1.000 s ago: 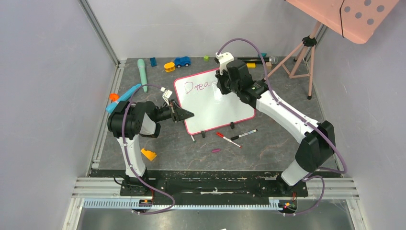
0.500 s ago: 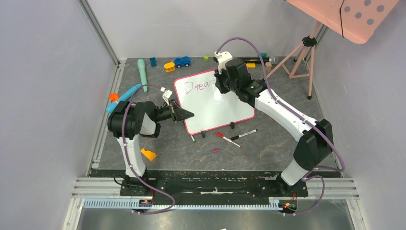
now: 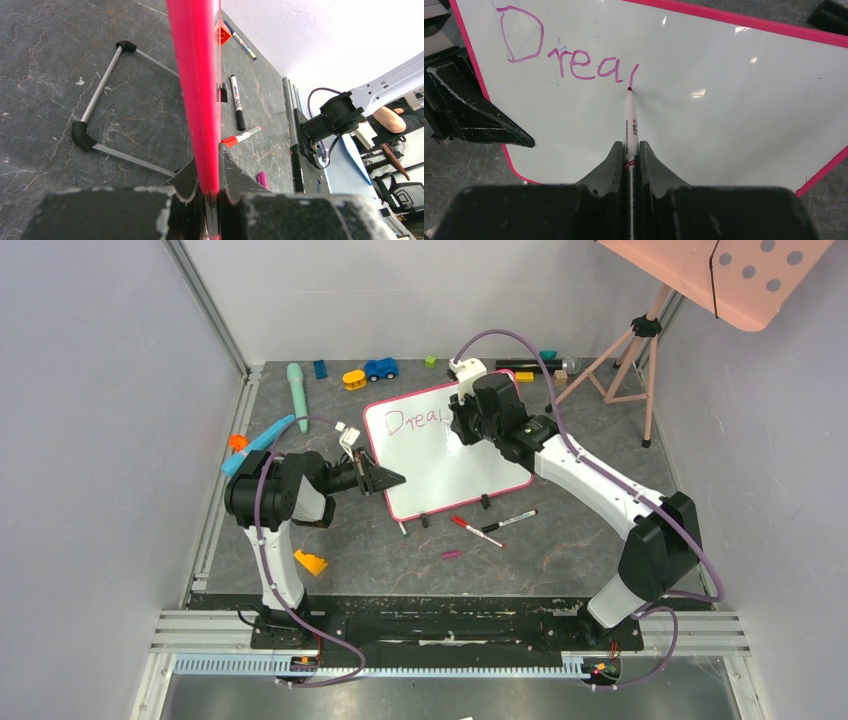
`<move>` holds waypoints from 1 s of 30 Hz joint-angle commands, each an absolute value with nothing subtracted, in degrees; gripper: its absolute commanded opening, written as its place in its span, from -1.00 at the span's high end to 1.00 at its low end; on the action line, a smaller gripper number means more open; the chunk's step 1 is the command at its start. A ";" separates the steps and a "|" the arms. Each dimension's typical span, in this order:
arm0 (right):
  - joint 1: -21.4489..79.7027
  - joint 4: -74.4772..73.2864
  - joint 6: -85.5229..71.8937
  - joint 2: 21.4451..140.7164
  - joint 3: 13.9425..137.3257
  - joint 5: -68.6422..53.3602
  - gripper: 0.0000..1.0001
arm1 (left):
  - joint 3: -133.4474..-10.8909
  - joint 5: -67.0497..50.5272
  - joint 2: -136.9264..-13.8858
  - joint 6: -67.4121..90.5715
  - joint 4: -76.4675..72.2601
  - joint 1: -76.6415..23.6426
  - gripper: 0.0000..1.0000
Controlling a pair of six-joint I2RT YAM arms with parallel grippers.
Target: Write a sentence on the whiteboard
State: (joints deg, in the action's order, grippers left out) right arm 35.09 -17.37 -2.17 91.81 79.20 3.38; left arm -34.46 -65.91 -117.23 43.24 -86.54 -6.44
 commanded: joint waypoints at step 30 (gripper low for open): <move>33.06 -18.46 -2.91 93.20 83.45 7.87 1.00 | -34.16 -64.12 -119.44 32.13 -89.21 -5.10 0.96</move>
State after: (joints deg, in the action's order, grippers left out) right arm 34.48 -18.68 -2.74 94.45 84.90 4.45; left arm -34.48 -65.91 -117.23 43.24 -86.52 -6.44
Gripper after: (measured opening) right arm 0.118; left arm 0.121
